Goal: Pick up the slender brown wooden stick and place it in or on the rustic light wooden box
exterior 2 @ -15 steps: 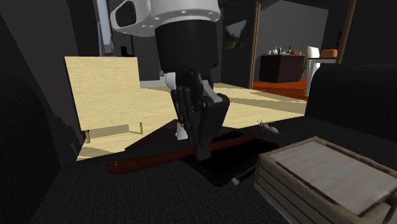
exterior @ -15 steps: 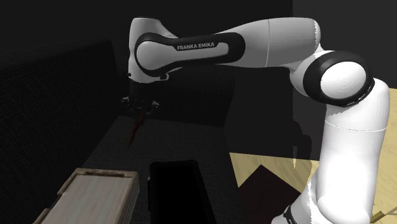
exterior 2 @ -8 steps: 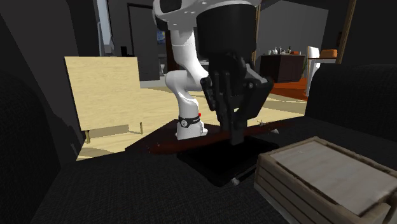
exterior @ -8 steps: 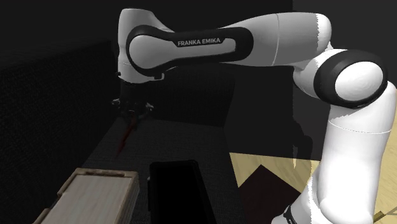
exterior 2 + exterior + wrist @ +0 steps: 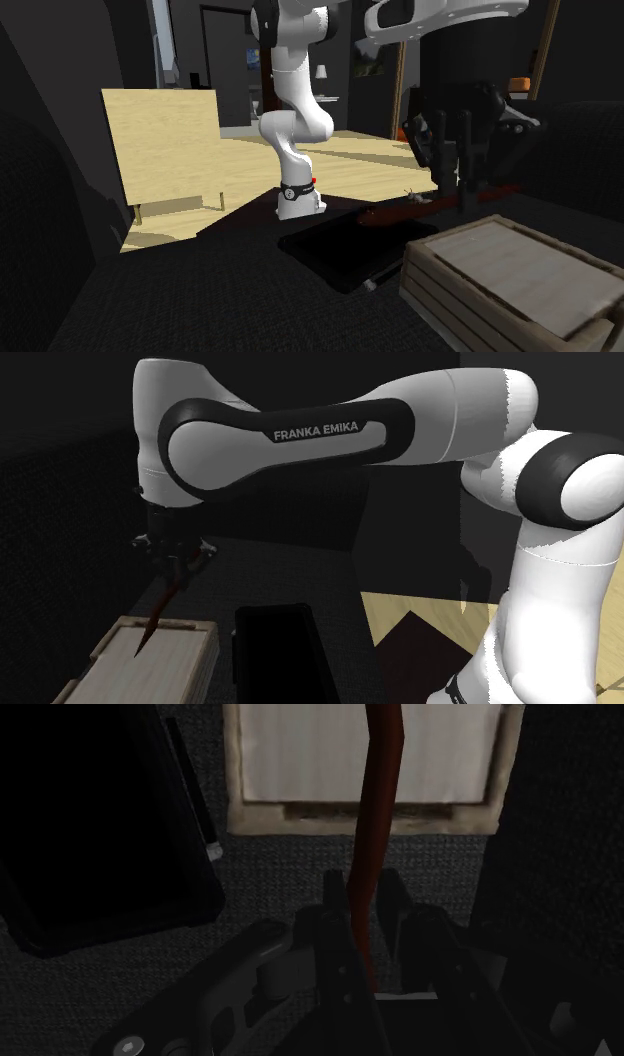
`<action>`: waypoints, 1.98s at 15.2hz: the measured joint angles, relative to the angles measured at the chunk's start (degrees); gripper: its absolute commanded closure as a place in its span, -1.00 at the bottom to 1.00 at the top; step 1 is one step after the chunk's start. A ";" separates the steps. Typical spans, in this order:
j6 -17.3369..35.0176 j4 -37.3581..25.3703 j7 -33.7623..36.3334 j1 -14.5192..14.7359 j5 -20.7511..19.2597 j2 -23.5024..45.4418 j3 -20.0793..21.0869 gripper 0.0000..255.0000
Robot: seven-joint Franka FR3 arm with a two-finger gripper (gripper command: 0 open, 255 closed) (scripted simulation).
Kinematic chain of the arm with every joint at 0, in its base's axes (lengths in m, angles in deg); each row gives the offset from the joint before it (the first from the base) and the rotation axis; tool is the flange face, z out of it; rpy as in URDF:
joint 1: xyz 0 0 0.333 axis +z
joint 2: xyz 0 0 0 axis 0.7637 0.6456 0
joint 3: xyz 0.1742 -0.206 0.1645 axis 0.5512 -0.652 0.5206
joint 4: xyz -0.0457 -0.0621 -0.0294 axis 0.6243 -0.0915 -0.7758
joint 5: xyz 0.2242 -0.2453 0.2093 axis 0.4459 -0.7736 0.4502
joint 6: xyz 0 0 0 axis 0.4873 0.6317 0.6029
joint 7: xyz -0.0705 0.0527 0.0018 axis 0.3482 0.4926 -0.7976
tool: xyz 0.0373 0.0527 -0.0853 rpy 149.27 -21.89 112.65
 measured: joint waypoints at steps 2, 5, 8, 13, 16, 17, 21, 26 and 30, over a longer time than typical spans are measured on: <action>-0.53 -1.41 2.64 2.02 -0.75 0.82 0.63 1.00; -0.64 -2.58 6.46 4.95 -1.79 1.89 1.48 1.00; -1.15 -4.25 9.68 7.57 -2.80 3.02 2.12 1.00; 1.79 -1.94 10.62 8.11 -3.32 3.75 2.09 1.00; 3.90 -0.04 10.65 8.00 -3.50 4.02 1.96 1.00; 4.63 0.57 10.71 8.00 -3.58 4.15 1.92 1.00; 7.29 2.54 10.89 8.06 -4.05 4.95 1.67 1.00; 9.18 3.88 11.04 8.12 -4.42 5.56 1.47 1.00; 9.23 3.89 11.04 8.12 -4.43 5.59 1.46 -1.00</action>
